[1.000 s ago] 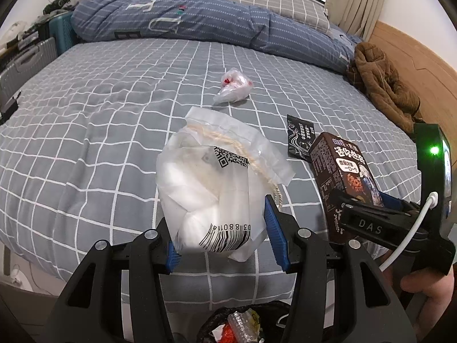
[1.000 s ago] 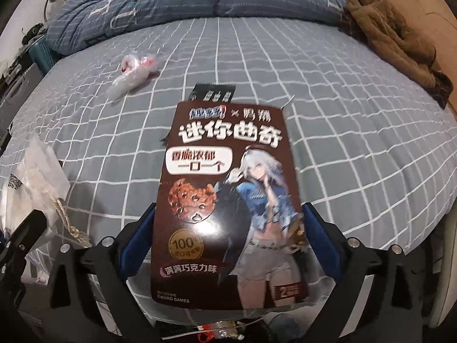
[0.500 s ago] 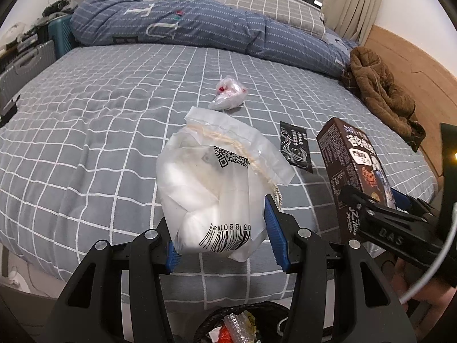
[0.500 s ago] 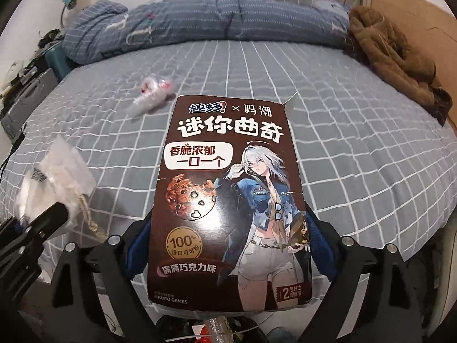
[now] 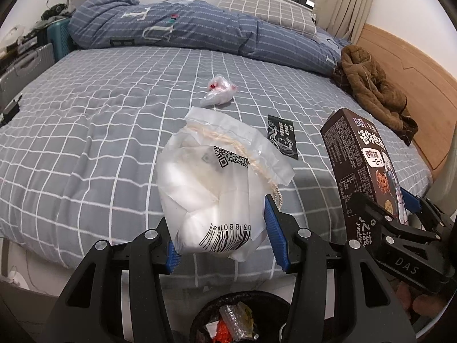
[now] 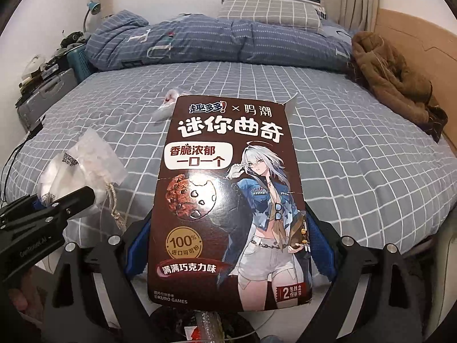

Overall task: Collect trash
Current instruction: 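Lift the white bag and cookie box and carry both over the black bin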

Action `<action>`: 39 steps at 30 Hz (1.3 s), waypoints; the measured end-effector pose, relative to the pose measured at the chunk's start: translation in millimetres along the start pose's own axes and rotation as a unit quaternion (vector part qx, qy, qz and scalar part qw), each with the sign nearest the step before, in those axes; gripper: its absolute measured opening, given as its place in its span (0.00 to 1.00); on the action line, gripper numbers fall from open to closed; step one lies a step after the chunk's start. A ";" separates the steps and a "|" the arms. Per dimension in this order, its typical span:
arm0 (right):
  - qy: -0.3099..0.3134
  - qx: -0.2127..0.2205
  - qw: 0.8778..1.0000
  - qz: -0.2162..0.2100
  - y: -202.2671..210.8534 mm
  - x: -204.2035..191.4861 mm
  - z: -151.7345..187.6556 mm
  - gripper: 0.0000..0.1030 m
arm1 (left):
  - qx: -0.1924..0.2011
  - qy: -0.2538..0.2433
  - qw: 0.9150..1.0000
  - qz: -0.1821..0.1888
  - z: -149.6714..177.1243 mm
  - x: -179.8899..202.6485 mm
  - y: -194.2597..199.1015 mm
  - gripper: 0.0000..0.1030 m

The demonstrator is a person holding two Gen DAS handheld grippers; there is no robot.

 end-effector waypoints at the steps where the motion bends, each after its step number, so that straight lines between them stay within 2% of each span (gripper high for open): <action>1: -0.001 0.000 1.000 -0.001 1.9 0.3 1.7 0.84 | 0.000 0.000 1.000 0.001 2.5 0.7 2.1 0.48; 13: 0.008 0.000 1.000 -0.009 25.1 0.5 35.5 0.84 | -0.009 0.000 1.000 0.008 39.4 12.2 22.2 0.48; 25: 0.012 -0.022 1.000 -0.012 41.3 2.1 79.3 0.84 | -0.021 -0.002 1.000 0.007 73.1 18.6 34.9 0.47; 39: 0.012 -0.060 0.998 0.000 52.3 16.2 127.6 0.84 | -0.057 -0.002 0.998 0.002 123.4 19.8 38.9 0.47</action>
Point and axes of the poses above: each gripper's, at about its wrist camera, not at the fingertips, and y roughly against the way its jaws point, x to its right, z to its underside, the point moved 4 cm from there along -y, roughly the way its jaws point, and after that the axes turned 7 degrees about -y, right-handed, at the moved point
